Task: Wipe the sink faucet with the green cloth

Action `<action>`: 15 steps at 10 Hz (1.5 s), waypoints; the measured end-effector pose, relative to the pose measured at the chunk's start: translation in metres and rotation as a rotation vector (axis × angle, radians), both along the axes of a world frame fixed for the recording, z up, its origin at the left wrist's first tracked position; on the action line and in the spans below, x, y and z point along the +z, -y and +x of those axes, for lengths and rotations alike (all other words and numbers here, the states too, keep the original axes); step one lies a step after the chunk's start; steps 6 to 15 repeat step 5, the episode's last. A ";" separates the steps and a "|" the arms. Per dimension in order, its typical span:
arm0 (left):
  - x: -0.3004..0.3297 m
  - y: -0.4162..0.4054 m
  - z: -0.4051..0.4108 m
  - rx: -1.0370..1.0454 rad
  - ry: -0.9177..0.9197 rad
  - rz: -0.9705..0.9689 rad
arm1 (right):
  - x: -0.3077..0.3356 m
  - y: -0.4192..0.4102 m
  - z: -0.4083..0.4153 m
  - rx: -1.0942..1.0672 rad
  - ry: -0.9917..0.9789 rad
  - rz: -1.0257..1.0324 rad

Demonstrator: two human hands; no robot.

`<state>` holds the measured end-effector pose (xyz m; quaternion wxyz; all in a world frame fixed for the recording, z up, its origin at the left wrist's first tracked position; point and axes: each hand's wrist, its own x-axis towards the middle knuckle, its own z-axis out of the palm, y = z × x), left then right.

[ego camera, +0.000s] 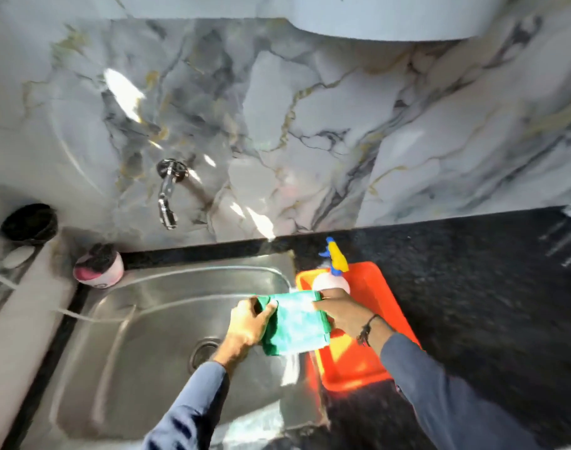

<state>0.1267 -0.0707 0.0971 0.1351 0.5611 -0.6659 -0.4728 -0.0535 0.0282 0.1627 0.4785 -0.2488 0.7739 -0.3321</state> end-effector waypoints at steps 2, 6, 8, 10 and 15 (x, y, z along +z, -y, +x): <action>-0.036 -0.048 -0.078 -0.190 0.078 -0.035 | -0.119 -0.042 -0.088 -0.140 0.063 0.080; -0.047 -0.082 -0.130 -0.455 0.344 -0.215 | -0.128 -0.061 -0.104 -0.037 -0.566 0.304; -0.047 -0.082 -0.130 -0.455 0.344 -0.215 | -0.128 -0.061 -0.104 -0.037 -0.566 0.304; -0.047 -0.082 -0.130 -0.455 0.344 -0.215 | -0.128 -0.061 -0.104 -0.037 -0.566 0.304; -0.047 -0.082 -0.130 -0.455 0.344 -0.215 | -0.128 -0.061 -0.104 -0.037 -0.566 0.304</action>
